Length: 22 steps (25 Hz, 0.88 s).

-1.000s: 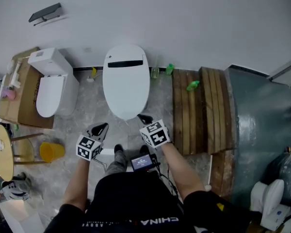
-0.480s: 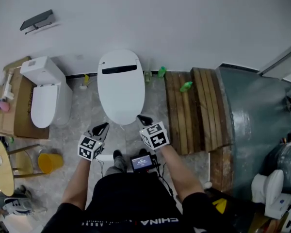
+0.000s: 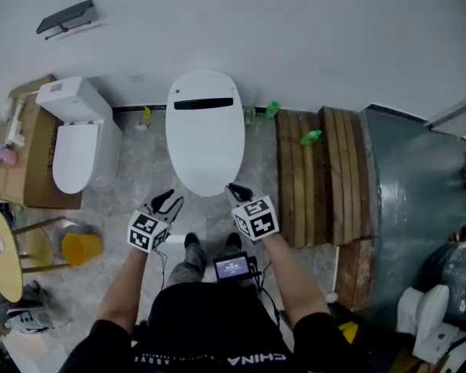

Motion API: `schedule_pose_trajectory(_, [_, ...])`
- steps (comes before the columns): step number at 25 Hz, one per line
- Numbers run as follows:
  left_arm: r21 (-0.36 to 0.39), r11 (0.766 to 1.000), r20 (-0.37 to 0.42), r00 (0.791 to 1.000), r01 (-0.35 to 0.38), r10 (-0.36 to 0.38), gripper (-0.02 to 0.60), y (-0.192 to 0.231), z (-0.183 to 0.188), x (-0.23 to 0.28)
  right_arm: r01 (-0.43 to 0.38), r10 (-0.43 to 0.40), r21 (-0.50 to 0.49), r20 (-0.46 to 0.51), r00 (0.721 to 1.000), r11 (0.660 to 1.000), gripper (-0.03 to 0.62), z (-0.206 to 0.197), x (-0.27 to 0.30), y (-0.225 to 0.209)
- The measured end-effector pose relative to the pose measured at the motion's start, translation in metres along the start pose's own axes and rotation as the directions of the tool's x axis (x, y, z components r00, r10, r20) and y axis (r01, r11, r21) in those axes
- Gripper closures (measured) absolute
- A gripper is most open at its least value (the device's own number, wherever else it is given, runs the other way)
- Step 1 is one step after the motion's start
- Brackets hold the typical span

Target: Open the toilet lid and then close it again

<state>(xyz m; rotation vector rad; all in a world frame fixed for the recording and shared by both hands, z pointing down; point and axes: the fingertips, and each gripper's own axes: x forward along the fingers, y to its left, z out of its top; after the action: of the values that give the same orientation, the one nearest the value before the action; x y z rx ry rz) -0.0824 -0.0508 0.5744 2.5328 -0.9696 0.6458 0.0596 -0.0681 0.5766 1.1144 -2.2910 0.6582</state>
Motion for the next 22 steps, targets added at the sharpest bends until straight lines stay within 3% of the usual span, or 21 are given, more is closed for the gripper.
schedule_pose_trajectory(5, [-0.032, 0.999, -0.037, 0.999, -0.041, 0.039, 0.421, 0.014, -0.022, 0.018, -0.047, 0.048, 0.016, -0.038, 0.998, 0.999, 0.574, -0.024, 0.026, -0.01])
schedule_pose_trajectory(10, [-0.079, 0.995, -0.086, 0.995, -0.058, 0.051, 0.371, 0.025, -0.056, 0.047, -0.09, 0.093, 0.041, -0.082, 0.992, 0.995, 0.481, -0.056, 0.06, -0.029])
schedule_pose_trajectory(16, [-0.15, 0.987, -0.138, 0.99, -0.061, 0.041, 0.311, 0.043, -0.111, 0.097, -0.051, 0.064, 0.105, -0.124, 0.99, 0.993, 0.396, -0.106, 0.1, -0.056])
schedule_pose_trajectory(22, [-0.215, 0.972, -0.153, 0.986, -0.092, 0.06, 0.293, 0.073, -0.171, 0.152, -0.003, 0.033, 0.2, -0.149, 0.988, 0.98, 0.367, -0.17, 0.157, -0.086])
